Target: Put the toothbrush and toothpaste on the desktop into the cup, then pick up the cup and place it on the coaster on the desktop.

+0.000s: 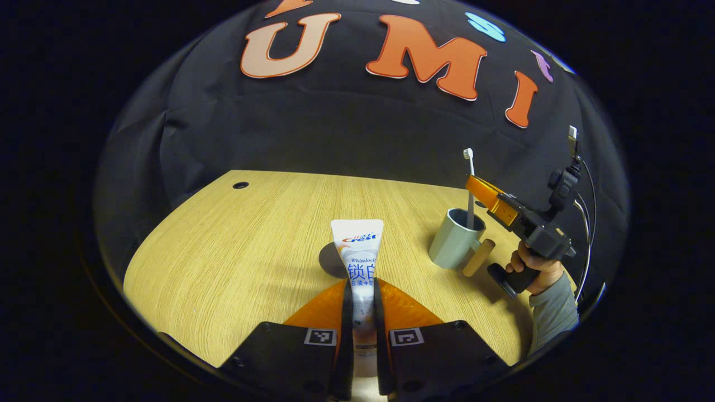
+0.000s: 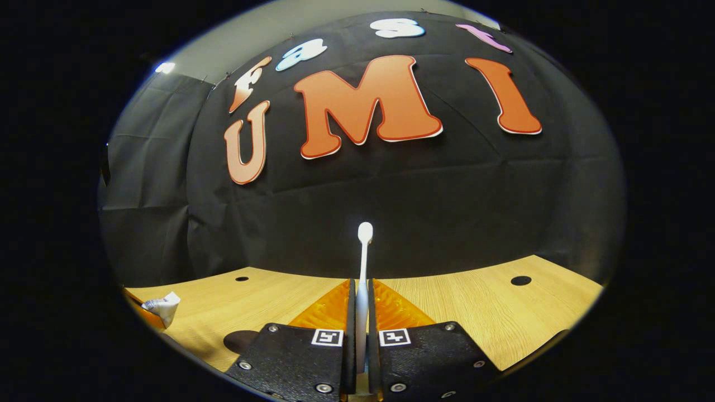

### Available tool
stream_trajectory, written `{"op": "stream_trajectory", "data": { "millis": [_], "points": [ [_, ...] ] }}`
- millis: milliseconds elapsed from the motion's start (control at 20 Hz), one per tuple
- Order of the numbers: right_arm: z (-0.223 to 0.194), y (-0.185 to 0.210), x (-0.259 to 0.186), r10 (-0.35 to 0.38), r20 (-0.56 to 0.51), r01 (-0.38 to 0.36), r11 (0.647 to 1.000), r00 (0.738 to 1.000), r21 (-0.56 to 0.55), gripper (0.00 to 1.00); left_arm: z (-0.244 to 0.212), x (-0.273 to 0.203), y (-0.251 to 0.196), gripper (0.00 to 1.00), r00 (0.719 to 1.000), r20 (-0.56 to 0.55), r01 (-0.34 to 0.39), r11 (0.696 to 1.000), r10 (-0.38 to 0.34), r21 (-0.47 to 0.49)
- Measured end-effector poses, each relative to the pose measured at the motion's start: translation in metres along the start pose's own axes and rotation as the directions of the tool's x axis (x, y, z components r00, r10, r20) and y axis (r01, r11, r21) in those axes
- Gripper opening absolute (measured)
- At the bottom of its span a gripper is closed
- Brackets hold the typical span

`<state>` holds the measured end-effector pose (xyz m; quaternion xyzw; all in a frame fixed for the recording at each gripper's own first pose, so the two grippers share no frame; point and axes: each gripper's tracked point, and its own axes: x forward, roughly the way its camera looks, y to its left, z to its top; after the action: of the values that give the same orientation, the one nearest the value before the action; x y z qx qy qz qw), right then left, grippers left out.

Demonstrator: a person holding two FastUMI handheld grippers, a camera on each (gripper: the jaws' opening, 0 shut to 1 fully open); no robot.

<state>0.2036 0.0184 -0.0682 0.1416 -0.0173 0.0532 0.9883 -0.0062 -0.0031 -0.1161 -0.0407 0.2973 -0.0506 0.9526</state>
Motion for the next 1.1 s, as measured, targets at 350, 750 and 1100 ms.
{"op": "stream_trajectory", "data": {
  "millis": [350,750,1100],
  "points": [
    [-0.006,-0.005,-0.019,-0.015,-0.026,0.015,1.000,1.000,0.001,0.10,0.024,0.018,-0.020,0.20,0.997,0.038,0.062,0.998,-0.063,0.018],
    [-0.028,-0.003,-0.047,0.022,-0.122,-0.025,0.999,0.992,-0.022,0.22,0.074,0.064,-0.082,0.20,0.983,0.113,0.141,0.988,-0.146,0.057],
    [-0.032,0.001,-0.088,0.073,-0.129,-0.081,0.995,0.989,-0.055,0.51,0.126,0.099,-0.126,0.20,0.943,0.229,0.242,0.970,-0.242,0.028]
  ]
}}
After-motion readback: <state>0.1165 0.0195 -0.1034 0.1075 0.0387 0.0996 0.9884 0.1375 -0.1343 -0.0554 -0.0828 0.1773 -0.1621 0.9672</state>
